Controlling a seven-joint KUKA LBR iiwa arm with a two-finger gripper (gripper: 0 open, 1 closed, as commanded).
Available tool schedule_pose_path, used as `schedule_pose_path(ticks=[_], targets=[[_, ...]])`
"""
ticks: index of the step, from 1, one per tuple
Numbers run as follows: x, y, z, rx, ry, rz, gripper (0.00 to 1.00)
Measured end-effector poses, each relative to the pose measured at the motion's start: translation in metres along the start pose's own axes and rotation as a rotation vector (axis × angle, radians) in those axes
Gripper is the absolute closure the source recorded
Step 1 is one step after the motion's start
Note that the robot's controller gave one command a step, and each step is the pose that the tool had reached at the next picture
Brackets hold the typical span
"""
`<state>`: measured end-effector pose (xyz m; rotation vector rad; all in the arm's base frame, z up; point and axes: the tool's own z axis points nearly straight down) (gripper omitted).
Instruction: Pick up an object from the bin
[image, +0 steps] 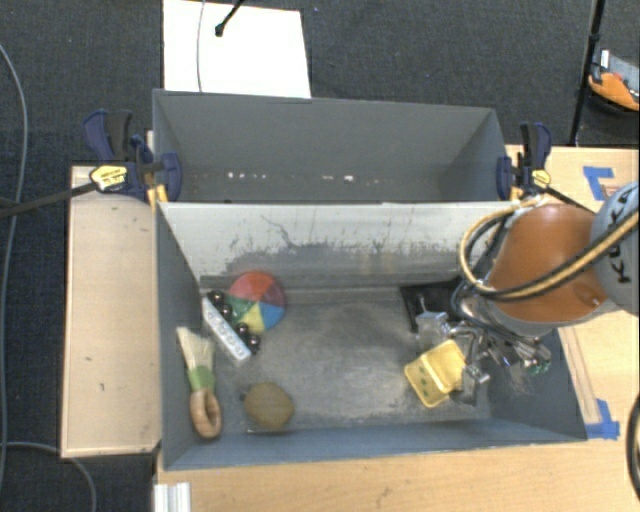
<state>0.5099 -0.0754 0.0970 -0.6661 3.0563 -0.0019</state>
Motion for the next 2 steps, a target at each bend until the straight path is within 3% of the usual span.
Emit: schedule_pose_path(ticks=[1,2], targets=[[0.0219,-0.0143,0.0246,0.0,0.001,-0.148,1.0],[0.0218,-0.0143,0.0246,0.0,0.001,-0.15,1.0]])
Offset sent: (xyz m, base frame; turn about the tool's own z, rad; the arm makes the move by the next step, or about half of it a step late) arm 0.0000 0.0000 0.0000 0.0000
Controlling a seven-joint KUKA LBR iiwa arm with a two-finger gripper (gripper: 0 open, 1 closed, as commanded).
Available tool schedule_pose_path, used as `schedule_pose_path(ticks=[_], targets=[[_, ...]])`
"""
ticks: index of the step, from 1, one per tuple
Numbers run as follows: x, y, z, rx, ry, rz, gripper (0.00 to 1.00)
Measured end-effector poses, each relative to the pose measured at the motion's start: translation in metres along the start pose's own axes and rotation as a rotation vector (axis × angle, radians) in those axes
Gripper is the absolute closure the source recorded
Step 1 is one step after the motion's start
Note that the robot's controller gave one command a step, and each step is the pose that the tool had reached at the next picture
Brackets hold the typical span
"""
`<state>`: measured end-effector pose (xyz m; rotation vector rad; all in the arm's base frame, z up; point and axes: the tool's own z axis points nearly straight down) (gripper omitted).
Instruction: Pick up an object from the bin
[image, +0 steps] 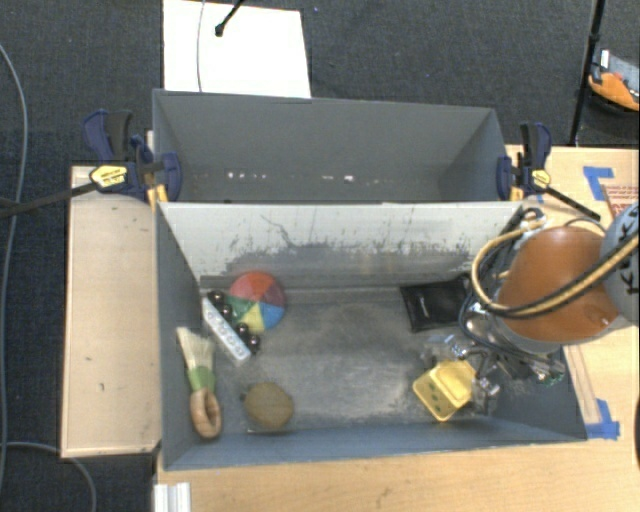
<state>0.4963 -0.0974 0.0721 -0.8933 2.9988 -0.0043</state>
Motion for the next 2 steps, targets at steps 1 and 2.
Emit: schedule_pose_path(ticks=[1,2], targets=[[0.002,0.001,-0.041,-0.009,0.009,-0.009,1.0],[0.0,-0.011,-0.063,0.006,-0.005,0.011,1.0]])
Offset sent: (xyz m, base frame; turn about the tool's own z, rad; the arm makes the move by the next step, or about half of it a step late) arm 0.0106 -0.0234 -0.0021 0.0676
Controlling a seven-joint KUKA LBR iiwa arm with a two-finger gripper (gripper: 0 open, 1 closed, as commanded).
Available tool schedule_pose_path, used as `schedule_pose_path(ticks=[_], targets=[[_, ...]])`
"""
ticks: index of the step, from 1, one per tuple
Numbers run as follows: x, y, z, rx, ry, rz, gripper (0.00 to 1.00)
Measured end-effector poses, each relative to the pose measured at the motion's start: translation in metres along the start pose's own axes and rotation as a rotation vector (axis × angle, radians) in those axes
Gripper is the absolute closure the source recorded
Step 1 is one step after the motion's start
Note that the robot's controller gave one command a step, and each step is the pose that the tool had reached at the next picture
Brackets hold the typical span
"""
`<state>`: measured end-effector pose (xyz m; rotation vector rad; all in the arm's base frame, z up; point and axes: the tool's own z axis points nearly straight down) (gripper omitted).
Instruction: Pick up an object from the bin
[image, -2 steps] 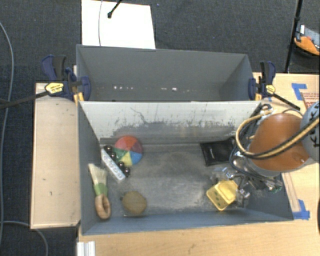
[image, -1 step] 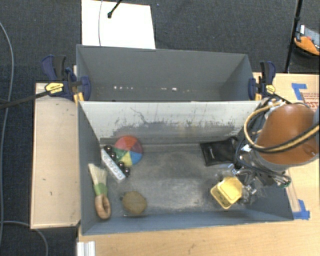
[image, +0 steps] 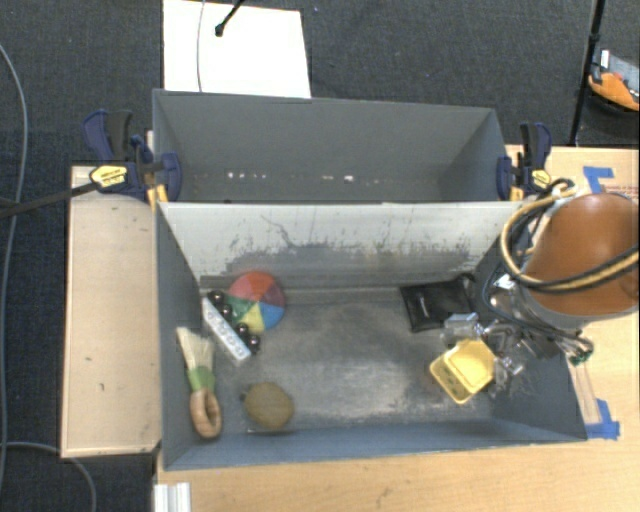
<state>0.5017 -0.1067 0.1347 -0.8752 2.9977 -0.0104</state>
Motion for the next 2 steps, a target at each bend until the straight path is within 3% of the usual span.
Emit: schedule_pose_path(ticks=[1,2], targets=[[0.0107,0.0054,-0.02,-0.02,0.018,-0.025,1.0],[0.0066,-0.0004,-0.0169,0.006,-0.007,-0.01,1.0]])
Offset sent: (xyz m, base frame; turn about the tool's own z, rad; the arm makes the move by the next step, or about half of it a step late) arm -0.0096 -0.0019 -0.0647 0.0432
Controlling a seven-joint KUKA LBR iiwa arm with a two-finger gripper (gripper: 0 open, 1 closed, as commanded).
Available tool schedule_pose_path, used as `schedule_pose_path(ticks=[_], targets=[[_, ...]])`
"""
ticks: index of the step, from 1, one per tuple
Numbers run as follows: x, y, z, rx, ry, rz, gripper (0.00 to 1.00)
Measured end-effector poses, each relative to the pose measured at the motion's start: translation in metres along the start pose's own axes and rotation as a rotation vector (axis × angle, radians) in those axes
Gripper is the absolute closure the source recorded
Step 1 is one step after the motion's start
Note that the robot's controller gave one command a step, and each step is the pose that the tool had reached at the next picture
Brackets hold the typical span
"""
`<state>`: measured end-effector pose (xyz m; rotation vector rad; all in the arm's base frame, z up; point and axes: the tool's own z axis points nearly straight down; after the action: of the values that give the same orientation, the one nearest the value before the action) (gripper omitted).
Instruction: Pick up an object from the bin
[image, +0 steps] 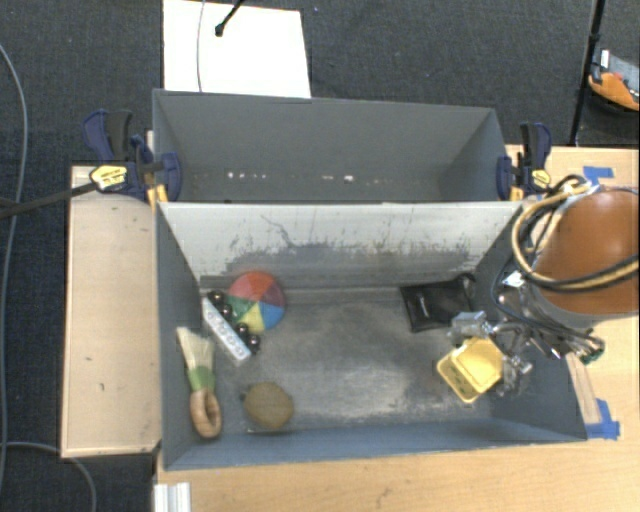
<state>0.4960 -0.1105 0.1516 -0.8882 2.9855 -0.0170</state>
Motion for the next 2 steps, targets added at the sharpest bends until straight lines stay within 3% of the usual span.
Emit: schedule_pose_path(ticks=[1,2], targets=[[0.007,0.004,-0.002,-0.03,0.026,0.024,1.0],[0.007,-0.001,-0.06,-0.014,0.011,0.034,1.0]])
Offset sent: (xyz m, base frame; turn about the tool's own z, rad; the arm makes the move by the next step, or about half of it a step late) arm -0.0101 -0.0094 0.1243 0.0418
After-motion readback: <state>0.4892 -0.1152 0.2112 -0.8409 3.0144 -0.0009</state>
